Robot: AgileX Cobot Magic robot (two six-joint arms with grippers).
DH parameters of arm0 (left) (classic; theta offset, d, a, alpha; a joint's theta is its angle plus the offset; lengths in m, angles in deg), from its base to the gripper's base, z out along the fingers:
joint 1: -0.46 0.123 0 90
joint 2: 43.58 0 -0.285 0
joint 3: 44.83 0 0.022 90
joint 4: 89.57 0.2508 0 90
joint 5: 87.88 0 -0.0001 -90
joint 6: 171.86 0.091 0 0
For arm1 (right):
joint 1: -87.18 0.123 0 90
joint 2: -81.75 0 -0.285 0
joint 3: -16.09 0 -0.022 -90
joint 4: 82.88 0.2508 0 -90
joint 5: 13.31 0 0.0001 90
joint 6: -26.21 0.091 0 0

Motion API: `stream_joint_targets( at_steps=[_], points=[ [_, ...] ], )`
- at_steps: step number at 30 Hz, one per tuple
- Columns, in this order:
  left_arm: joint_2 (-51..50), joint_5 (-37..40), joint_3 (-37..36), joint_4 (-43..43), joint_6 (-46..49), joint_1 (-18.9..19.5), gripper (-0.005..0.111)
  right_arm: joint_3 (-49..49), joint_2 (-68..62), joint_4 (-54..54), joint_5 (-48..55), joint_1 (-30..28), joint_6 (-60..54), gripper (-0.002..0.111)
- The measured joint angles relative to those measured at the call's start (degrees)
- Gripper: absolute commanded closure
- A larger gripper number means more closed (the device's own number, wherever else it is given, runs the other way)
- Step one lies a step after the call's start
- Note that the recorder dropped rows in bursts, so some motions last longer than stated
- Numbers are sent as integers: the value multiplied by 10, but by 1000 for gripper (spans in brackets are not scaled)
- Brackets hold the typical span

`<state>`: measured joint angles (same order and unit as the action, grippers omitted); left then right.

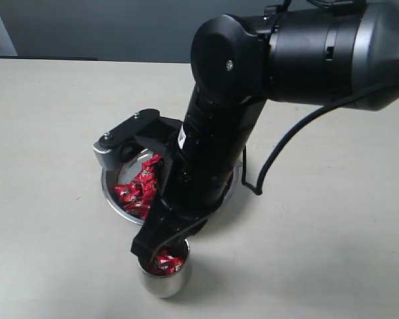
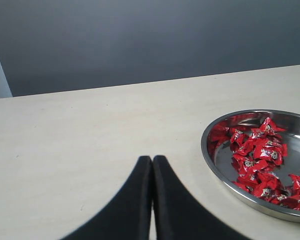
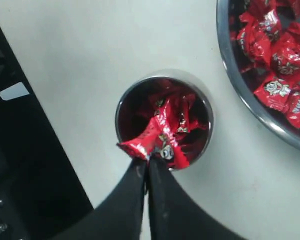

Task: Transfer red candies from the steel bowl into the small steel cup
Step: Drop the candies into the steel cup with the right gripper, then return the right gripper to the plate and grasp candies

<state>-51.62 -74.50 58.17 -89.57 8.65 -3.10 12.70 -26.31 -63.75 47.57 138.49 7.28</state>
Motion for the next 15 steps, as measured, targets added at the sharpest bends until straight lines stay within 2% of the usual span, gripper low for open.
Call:
stream_joint_targets(
  at_steps=[3,5,11,15],
  points=[
    [0,0,0,0,0,0,106,0,0,0,1,0,-10,71],
    [0,0,0,0,0,0,106,0,0,0,1,0,-12,66],
    [0,0,0,0,0,0,106,0,0,-17,-38,0,-10,66],
    [0,0,0,0,0,0,106,0,-3,-90,-147,0,58,66]
  ],
)
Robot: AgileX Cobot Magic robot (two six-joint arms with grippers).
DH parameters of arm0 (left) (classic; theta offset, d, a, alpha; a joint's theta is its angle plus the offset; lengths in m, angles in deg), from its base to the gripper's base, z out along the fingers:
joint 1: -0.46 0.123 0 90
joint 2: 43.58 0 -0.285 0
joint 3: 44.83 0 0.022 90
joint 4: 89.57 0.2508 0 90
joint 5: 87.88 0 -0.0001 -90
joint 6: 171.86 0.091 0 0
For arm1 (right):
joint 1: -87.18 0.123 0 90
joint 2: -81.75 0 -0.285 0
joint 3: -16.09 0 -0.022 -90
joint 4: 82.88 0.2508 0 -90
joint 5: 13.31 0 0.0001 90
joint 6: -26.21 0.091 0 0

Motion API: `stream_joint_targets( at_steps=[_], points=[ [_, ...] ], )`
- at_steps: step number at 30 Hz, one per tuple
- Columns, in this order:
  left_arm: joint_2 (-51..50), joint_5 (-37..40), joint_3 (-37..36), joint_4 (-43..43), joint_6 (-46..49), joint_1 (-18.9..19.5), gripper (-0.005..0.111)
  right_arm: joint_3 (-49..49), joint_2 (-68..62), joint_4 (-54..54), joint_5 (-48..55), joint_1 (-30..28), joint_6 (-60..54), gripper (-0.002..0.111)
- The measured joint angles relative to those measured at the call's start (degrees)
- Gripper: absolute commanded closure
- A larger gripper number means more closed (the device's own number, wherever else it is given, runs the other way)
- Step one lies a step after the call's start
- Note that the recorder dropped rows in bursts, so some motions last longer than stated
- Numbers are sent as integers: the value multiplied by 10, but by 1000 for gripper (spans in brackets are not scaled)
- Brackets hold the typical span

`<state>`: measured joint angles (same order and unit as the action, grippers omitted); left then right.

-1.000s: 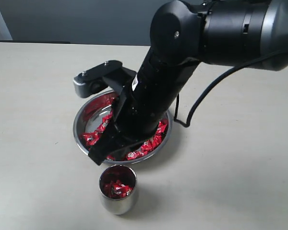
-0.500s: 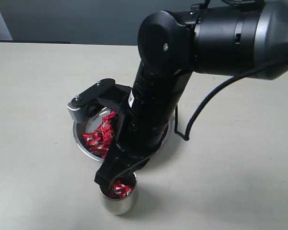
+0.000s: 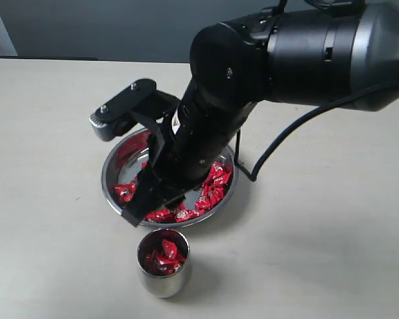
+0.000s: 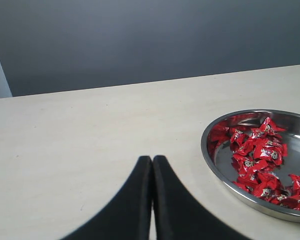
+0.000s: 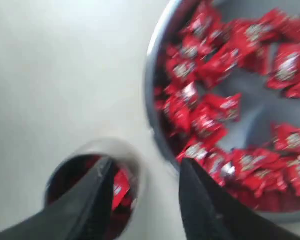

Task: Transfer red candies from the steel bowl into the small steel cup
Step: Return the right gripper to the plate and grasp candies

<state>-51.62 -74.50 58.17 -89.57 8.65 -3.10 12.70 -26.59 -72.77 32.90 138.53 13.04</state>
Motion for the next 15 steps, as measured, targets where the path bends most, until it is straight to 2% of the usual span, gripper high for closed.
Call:
stream_joint_targets(
  at_steps=[5,15],
  points=[
    [0,0,0,0,0,0,106,0,-41,-85,-104,0,58,66],
    [0,0,0,0,0,0,106,0,-134,-95,-198,-3,86,66]
  ],
)
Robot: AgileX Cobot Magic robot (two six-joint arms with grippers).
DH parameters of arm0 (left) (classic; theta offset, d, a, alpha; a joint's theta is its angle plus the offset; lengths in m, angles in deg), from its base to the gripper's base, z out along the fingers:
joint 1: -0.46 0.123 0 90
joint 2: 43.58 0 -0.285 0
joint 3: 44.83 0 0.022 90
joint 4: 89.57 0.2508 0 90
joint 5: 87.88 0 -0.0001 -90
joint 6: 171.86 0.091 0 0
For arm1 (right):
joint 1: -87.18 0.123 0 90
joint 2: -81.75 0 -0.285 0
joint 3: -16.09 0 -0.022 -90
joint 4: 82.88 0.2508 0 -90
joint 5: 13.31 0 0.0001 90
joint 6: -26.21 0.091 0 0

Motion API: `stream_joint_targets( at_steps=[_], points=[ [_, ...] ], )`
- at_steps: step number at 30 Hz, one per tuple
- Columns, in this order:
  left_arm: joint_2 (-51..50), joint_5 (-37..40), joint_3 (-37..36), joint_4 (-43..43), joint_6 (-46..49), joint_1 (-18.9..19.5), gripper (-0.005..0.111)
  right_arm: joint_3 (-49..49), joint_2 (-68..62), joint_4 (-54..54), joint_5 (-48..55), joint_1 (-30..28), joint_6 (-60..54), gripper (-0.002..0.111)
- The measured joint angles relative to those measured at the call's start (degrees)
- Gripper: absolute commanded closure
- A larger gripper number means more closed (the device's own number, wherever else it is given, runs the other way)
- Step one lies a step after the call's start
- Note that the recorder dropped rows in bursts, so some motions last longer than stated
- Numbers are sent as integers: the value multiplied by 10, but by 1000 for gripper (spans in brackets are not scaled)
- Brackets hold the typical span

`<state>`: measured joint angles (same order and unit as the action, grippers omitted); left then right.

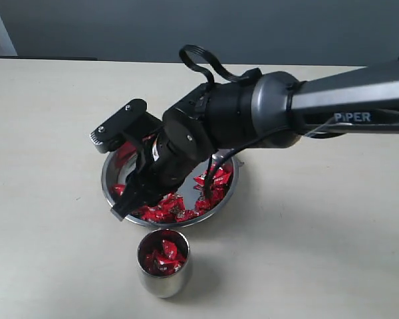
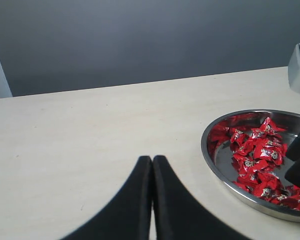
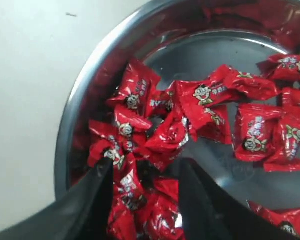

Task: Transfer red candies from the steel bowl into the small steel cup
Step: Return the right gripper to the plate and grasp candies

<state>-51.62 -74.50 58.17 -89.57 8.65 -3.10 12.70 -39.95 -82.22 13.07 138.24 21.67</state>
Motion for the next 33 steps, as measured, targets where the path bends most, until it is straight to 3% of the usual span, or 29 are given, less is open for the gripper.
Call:
stream_joint_targets(
  at_steps=[11,28,33],
  points=[
    [0,0,0,0,0,0,106,0,-9,23,-61,-102,57,66],
    [0,0,0,0,0,0,106,2,-43,48,-75,-108,27,66],
    [0,0,0,0,0,0,106,28,-64,103,-64,-108,-21,66]
  ],
)
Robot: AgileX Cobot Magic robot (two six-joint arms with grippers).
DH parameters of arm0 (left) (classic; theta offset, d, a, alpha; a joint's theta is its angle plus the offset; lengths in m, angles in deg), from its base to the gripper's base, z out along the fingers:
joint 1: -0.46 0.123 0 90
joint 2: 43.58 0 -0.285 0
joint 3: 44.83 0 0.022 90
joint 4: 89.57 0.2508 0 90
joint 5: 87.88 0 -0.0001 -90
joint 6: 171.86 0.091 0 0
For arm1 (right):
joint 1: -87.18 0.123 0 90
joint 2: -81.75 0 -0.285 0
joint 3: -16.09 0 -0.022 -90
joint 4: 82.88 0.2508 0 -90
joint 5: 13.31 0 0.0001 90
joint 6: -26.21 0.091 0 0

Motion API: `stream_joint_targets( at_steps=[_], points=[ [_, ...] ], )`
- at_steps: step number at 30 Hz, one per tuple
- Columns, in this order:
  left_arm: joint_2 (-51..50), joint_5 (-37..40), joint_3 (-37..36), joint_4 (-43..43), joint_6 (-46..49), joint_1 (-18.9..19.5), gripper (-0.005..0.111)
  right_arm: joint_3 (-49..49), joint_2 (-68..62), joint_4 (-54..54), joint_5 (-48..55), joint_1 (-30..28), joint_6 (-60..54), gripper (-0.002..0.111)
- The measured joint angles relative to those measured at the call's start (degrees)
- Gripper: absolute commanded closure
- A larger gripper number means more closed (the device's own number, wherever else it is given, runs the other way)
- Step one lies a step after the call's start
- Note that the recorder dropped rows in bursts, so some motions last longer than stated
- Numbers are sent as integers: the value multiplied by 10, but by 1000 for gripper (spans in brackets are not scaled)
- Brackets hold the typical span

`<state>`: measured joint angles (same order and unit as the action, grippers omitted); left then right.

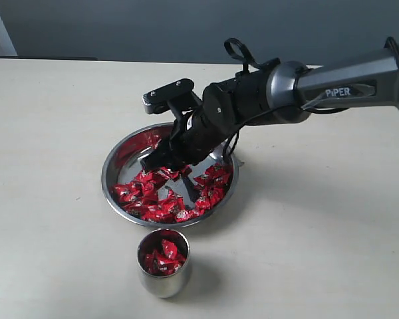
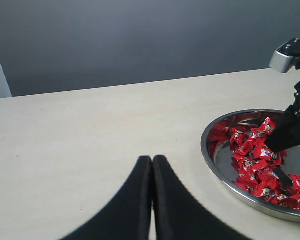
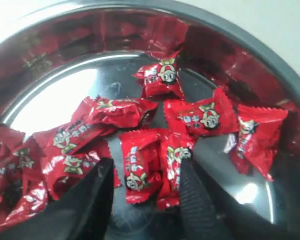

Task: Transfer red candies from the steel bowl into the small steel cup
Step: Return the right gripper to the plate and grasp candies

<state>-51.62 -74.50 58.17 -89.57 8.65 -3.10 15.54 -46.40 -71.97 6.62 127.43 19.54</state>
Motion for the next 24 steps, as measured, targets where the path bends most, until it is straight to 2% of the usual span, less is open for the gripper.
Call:
stream_joint_targets(
  at_steps=[12,14,15,16,21,24],
  points=[
    [0,0,0,0,0,0,106,48,-48,45,61,0,-34,67],
    [0,0,0,0,0,0,106,49,-50,47,63,0,-34,82],
    [0,0,0,0,0,0,106,50,-50,47,63,0,-34,99],
    [0,0,0,0,0,0,106,51,-51,47,64,0,-34,106],
    [0,0,0,0,0,0,106,51,-25,50,77,0,-34,108],
    [0,0,0,0,0,0,106,51,28,51,129,0,-34,108]
  ],
)
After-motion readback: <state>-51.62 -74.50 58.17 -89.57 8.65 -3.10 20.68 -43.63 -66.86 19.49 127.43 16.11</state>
